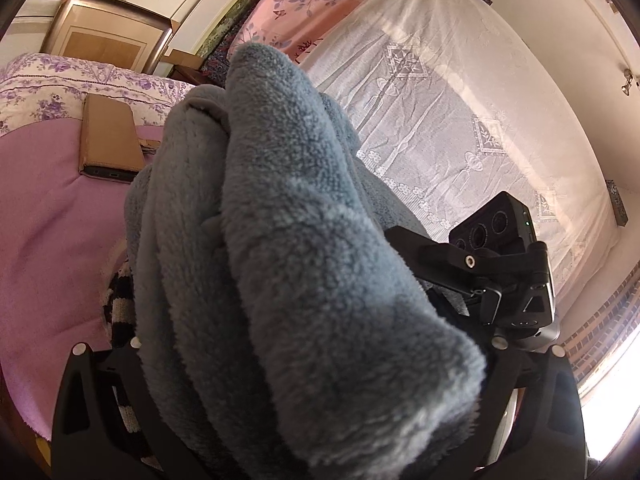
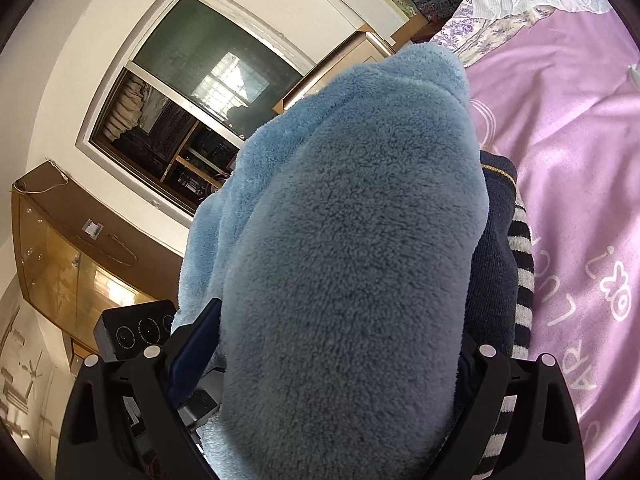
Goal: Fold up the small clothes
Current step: 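Lower the bundle with both grippers onto the navy and striped clothes stack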
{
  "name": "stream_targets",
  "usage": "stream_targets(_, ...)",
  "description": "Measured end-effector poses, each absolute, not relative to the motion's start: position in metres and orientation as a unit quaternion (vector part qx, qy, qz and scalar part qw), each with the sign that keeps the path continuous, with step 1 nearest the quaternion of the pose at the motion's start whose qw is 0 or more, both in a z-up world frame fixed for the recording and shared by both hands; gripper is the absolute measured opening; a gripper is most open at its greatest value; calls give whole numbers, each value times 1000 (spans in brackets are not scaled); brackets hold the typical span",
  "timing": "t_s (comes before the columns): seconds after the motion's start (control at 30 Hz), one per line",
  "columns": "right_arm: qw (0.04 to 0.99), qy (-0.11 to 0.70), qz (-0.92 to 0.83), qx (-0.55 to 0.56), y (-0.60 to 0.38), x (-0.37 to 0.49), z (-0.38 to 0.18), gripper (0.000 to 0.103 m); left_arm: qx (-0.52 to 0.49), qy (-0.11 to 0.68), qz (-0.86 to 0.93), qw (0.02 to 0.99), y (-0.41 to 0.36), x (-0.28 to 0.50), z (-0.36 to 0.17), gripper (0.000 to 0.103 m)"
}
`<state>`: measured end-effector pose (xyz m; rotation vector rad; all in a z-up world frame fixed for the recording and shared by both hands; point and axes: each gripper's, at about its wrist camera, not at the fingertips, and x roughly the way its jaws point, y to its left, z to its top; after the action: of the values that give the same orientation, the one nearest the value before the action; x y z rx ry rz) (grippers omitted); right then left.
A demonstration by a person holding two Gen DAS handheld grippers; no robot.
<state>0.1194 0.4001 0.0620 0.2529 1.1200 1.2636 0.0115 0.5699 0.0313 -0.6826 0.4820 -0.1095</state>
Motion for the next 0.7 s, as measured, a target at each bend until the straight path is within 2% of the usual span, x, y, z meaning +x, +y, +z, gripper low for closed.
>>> stream_targets(0.3,647,495,566,126,399,127,56,94,-334,226,-43,914,576,18,23,99)
stream_targets(0.53,629,519,555,161,390,131,70,98,-397,233,-37,887,588,12,35,99)
stream_targets(0.7,661,492,549,143,371,127,80,98,-411,234,-22,881,585,-5,47,98)
